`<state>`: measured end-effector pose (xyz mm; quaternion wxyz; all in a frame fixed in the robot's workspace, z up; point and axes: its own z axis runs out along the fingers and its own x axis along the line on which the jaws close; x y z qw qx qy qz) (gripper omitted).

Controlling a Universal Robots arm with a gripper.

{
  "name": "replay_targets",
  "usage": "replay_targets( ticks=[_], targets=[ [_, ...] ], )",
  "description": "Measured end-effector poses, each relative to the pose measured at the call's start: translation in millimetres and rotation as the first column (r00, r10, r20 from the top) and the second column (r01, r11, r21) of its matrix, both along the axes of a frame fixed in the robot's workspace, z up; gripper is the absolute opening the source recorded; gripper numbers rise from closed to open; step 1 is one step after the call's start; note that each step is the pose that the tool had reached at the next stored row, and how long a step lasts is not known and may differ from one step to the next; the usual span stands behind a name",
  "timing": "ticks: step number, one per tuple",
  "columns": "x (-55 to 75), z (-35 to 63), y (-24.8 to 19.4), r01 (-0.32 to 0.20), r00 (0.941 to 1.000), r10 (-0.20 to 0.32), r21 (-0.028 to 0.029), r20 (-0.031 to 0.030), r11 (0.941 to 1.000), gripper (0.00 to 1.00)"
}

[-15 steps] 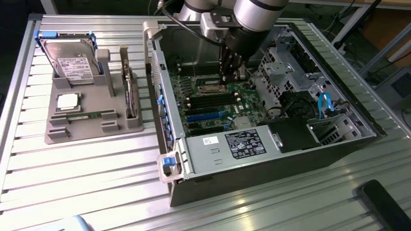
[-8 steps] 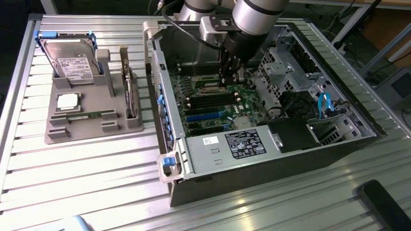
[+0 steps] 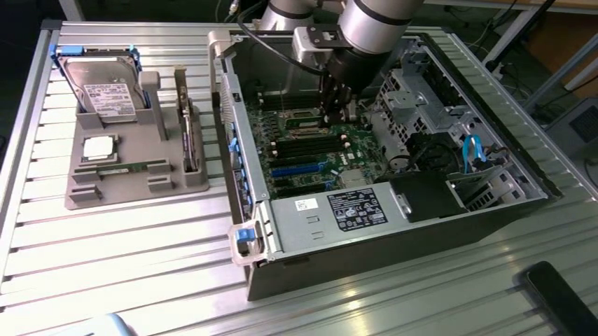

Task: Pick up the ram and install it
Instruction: 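Pick up the ram and move it above insertion slot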

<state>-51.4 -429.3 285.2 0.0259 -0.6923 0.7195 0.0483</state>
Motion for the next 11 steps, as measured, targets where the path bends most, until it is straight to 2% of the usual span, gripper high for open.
replay_targets(
  ticks=[4,7,11],
  targets=[
    [0.2,-0.3,0.6,0.0,1.0,0.0,0.0003,0.0002,1.0,0.14],
    [0.3,-0.4,4.3,0.0,1.0,0.0,0.0001,0.0001,1.0,0.14],
    [0.2,-0.5,4.3,0.0,1.0,0.0,0.0001,0.0001,1.0,0.14]
  ],
)
